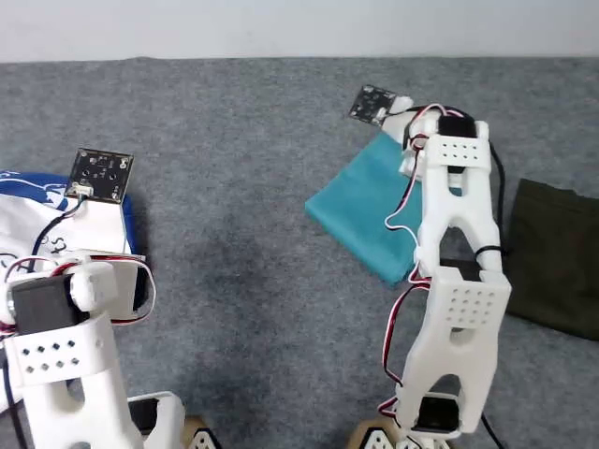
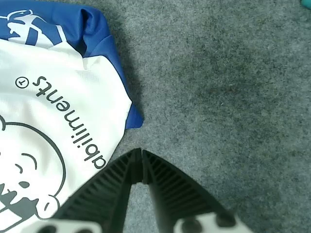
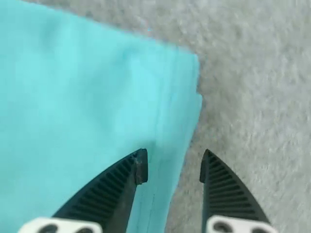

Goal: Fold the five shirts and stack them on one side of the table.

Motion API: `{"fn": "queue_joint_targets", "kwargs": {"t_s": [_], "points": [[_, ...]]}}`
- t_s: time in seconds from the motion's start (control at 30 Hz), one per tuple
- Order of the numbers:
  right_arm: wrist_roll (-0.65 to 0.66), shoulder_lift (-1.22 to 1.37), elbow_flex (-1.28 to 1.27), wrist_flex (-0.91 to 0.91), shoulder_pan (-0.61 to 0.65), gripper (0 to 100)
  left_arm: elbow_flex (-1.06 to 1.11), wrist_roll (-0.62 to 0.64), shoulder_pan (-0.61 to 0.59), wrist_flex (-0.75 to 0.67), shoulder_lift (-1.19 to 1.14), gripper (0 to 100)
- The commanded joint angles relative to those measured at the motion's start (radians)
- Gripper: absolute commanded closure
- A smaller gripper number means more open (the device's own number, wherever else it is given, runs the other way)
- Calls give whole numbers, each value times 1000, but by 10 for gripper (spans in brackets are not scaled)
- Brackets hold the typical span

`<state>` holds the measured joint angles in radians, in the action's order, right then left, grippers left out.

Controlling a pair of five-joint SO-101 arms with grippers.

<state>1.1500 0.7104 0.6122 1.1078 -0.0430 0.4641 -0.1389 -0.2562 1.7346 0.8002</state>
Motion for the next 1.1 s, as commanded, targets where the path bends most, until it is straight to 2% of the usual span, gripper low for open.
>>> {"fn": "queue_joint_targets", "kwargs": {"t_s": [0.0,0.1,0.2,0.33,0.57,0.63,0.73,0.87,1.07], "points": [[-86,-88,61,-5,-18,806,-2,-14,5,11,-5,994],[-195,-145,61,-4,-18,807,-2,-14,5,11,-5,994],[-407,-200,60,10,-19,807,-2,-14,5,11,-5,994],[-717,-236,60,162,12,805,-1,-14,5,9,-6,994],[-1140,-265,61,384,33,803,-1,-14,5,9,-6,994],[-1237,-265,61,433,47,781,-1,-14,5,9,-6,994],[-1386,-259,61,501,65,694,12,-14,5,9,-6,994],[-1521,-228,57,506,84,589,25,-14,5,9,-5,994],[-1602,-102,58,410,102,582,24,-14,5,9,-5,994]]}}
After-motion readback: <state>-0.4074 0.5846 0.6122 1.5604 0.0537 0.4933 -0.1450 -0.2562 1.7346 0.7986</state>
